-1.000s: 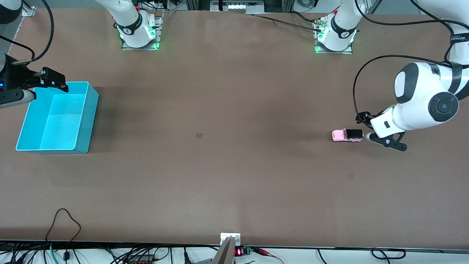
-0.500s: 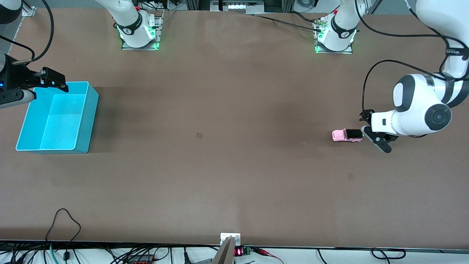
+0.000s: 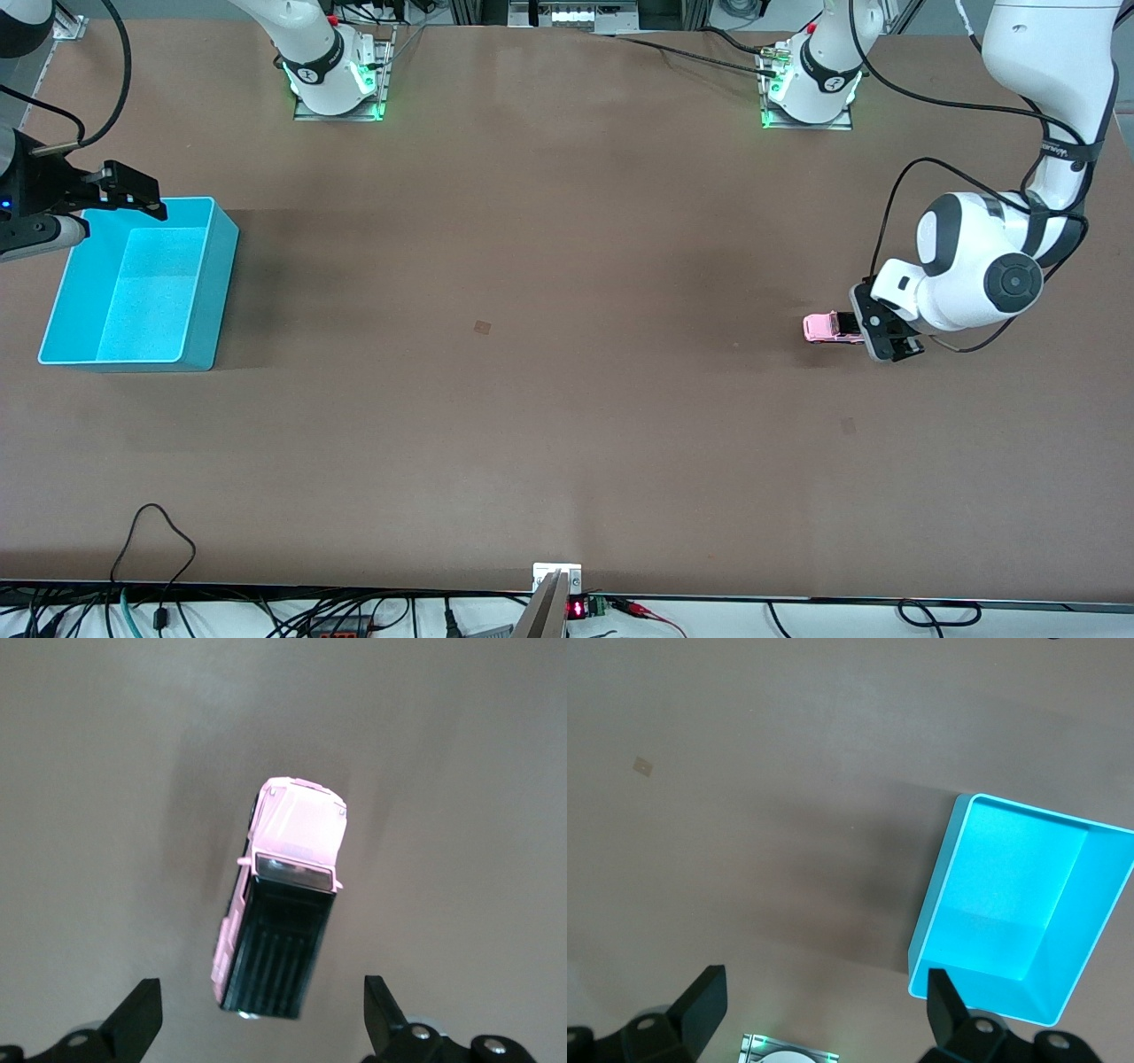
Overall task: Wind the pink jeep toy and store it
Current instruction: 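Lower the left gripper and grasp the pink jeep's body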
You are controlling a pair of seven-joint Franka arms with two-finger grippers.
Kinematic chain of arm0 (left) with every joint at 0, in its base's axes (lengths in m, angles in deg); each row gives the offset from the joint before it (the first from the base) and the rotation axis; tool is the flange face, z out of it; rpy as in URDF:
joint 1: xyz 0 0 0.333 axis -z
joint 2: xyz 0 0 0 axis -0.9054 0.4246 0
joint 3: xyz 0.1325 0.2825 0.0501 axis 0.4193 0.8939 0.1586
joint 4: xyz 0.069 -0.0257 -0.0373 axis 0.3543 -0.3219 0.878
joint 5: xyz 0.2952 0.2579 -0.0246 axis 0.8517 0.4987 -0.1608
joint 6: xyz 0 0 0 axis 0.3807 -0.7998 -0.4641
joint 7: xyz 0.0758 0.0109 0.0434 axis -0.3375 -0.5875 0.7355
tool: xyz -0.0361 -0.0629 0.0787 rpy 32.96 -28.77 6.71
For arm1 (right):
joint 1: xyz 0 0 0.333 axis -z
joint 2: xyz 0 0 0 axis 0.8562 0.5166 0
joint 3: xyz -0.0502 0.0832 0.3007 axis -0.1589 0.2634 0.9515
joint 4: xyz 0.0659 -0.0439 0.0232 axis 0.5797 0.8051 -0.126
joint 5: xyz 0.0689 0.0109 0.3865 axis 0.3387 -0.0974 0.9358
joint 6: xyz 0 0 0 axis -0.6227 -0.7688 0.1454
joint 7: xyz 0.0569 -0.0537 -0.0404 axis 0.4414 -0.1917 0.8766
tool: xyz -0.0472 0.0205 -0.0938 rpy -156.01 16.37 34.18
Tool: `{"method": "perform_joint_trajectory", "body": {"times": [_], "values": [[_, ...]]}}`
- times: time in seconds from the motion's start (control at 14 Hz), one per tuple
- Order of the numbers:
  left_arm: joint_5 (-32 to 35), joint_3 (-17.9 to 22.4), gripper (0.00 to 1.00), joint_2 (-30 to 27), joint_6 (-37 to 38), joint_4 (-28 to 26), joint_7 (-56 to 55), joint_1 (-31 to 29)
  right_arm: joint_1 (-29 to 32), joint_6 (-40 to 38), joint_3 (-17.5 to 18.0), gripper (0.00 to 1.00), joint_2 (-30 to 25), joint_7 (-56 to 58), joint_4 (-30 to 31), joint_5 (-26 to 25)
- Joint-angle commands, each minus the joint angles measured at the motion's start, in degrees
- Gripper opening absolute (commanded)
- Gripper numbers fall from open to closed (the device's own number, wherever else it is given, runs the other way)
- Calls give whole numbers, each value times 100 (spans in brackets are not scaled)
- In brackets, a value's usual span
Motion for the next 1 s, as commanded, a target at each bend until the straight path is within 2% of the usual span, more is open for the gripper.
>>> {"method": "perform_joint_trajectory", "body": {"times": [0.0,0.29,0.57,0.93], "values": [[100,-20,100,-59,-265,-153,663,0,-31,-88,15,100,-50,-14,-28,-5],[100,-20,100,-59,-378,-364,761,-9,-23,-97,7,100,-50,-14,-28,-5],[100,-20,100,-59,-1108,-751,884,0,-5,-106,-2,100,-50,-14,-19,-5],[100,-117,99,-59,-1126,-803,893,9,-23,-106,-2,100,-50,-14,-28,-5]]}}
